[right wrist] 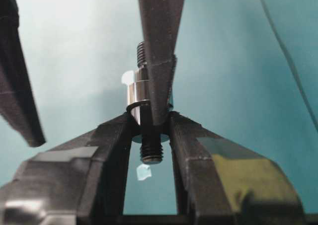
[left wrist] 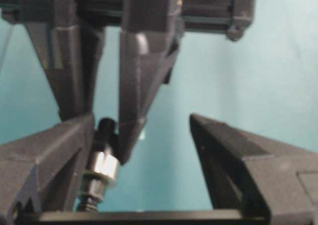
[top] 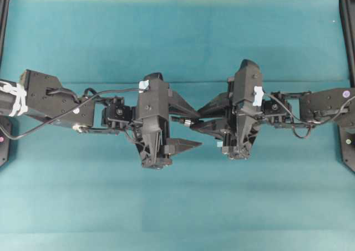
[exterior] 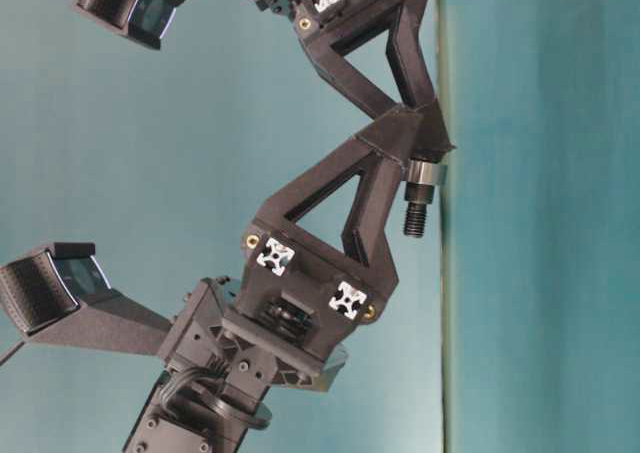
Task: Insert the washer onto the shaft with both hands.
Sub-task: 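Open the left gripper and pull it back from the washer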
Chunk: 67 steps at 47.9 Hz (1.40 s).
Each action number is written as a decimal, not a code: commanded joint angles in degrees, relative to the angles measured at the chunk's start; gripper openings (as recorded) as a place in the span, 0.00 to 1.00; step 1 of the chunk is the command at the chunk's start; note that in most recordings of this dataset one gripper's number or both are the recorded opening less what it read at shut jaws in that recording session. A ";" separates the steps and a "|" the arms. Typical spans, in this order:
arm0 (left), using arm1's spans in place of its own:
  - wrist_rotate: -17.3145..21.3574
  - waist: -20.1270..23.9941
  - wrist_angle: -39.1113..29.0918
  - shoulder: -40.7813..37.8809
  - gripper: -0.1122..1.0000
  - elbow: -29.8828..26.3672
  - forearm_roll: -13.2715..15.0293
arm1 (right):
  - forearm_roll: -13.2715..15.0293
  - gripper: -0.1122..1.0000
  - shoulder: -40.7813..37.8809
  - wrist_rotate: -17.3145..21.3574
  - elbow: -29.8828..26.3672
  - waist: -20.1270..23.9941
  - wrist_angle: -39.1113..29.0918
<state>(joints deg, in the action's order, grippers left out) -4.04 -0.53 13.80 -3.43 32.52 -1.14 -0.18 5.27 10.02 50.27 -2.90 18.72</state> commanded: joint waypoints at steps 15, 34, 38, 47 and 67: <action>0.26 0.79 0.35 2.72 0.85 0.88 -0.18 | -0.18 0.10 0.44 -0.18 -0.70 0.70 0.44; 0.35 1.58 0.35 7.56 0.87 6.15 -0.18 | -0.09 0.10 0.88 0.00 0.09 1.85 0.44; 0.35 1.58 0.35 8.26 0.90 6.86 -0.18 | -0.09 0.10 0.88 0.00 0.09 1.85 0.35; 0.35 1.32 0.35 9.32 0.92 8.09 -0.18 | -0.09 0.10 0.88 -0.09 0.09 1.85 0.18; 0.97 0.00 -7.73 13.27 0.92 9.93 -0.18 | -0.09 0.10 1.58 0.18 1.14 2.20 0.44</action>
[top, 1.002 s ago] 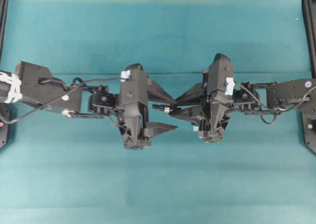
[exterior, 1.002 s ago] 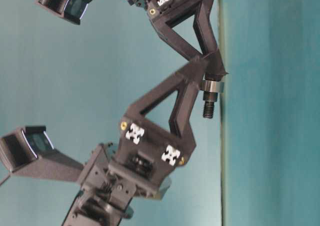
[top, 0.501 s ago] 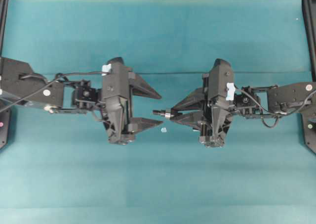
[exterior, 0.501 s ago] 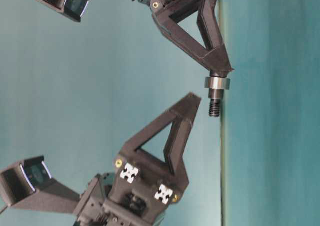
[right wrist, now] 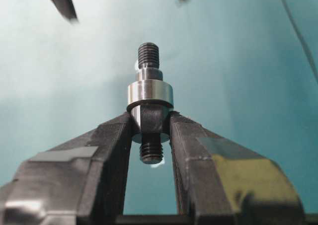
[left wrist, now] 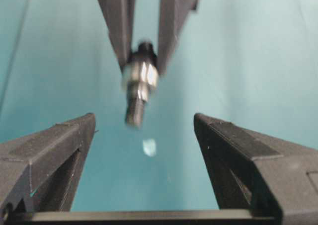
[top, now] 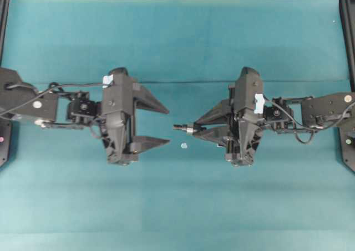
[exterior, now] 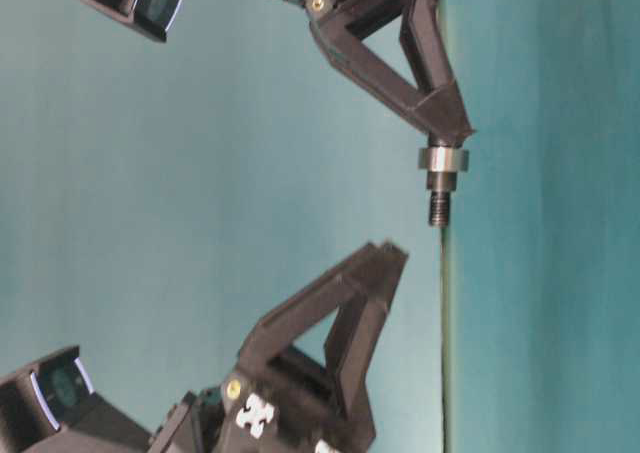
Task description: Insert the washer onto the shaft with both hands.
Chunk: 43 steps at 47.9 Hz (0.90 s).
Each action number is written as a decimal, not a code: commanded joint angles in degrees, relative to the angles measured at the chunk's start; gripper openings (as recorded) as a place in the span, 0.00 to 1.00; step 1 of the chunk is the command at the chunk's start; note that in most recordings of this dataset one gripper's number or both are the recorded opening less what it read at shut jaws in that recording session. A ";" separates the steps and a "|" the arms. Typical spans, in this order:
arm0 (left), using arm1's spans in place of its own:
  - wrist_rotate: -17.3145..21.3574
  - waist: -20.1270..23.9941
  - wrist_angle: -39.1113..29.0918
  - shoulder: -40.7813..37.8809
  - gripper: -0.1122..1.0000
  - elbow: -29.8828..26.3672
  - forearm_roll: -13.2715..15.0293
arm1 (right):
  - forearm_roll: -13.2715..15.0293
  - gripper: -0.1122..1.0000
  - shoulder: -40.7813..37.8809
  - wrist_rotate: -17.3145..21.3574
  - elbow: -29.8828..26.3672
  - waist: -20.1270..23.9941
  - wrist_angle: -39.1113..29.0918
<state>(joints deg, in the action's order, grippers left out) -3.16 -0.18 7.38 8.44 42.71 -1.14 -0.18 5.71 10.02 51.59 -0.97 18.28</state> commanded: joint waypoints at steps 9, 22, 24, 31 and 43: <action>0.09 -0.79 -2.72 2.02 0.92 0.62 -0.18 | -0.09 0.10 1.41 0.44 0.44 0.26 1.76; 0.00 -0.79 -2.99 2.90 0.92 1.85 -0.18 | -0.18 0.10 1.41 0.44 0.53 0.53 1.58; 0.00 -0.79 -2.99 2.99 0.92 1.93 -0.18 | -0.18 0.10 1.41 0.44 0.53 0.53 1.49; 0.00 -0.79 -2.99 3.08 0.92 2.02 -0.18 | -0.18 0.10 1.58 0.26 1.05 0.79 1.49; -0.09 -0.79 -2.99 3.08 0.92 2.11 -0.18 | -0.18 0.10 2.99 0.26 4.04 1.14 3.43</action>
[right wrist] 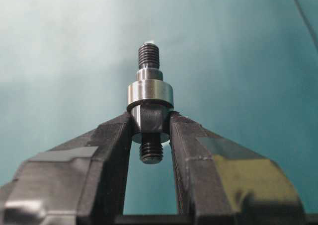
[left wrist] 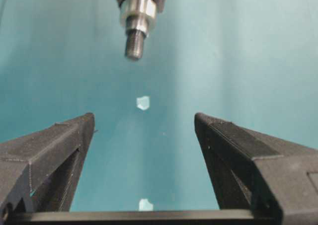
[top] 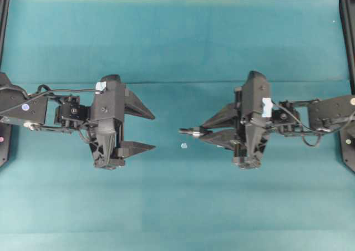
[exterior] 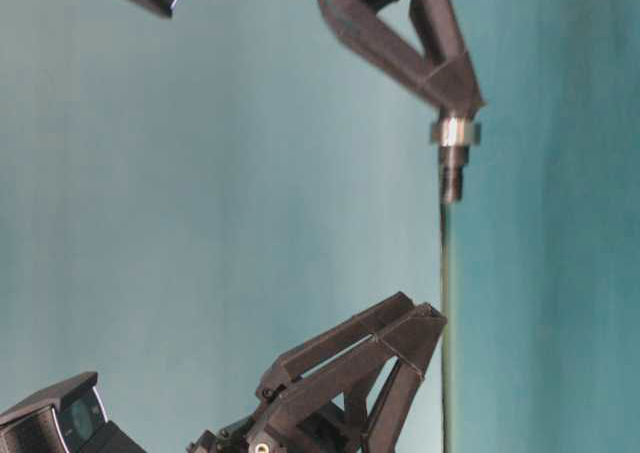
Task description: Insert the washer onto the shaft with both hands.
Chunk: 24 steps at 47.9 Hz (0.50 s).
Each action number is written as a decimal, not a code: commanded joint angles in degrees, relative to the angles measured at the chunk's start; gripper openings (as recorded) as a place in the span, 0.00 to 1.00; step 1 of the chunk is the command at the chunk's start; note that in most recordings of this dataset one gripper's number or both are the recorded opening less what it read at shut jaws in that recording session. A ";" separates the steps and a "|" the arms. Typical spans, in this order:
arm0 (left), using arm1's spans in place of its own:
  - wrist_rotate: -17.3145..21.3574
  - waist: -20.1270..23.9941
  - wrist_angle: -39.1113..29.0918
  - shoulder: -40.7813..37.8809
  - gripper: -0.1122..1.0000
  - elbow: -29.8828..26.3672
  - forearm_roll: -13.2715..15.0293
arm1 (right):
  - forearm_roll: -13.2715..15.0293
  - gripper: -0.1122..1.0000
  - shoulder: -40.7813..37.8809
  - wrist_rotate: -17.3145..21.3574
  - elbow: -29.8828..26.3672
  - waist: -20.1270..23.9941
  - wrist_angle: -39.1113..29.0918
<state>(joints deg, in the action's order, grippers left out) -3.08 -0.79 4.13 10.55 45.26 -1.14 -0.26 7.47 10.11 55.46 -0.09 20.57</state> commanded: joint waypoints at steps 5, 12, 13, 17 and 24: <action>-0.26 -0.18 0.26 0.97 0.92 -0.44 -0.18 | -0.09 0.10 1.76 0.26 1.32 0.26 1.41; -0.62 -0.18 0.26 0.97 0.92 -0.18 -0.18 | -0.09 0.10 1.67 0.26 2.02 0.26 1.41; -0.62 -0.18 0.26 0.97 0.92 -0.09 -0.18 | -0.18 0.10 1.67 0.26 2.02 0.26 1.41; -0.70 -0.18 0.26 0.97 0.92 -0.09 -0.18 | -0.09 0.10 1.67 0.26 2.11 0.26 1.41; -0.70 -0.26 0.26 0.97 0.92 -0.09 -0.18 | -0.18 0.10 1.67 0.35 2.11 0.26 1.41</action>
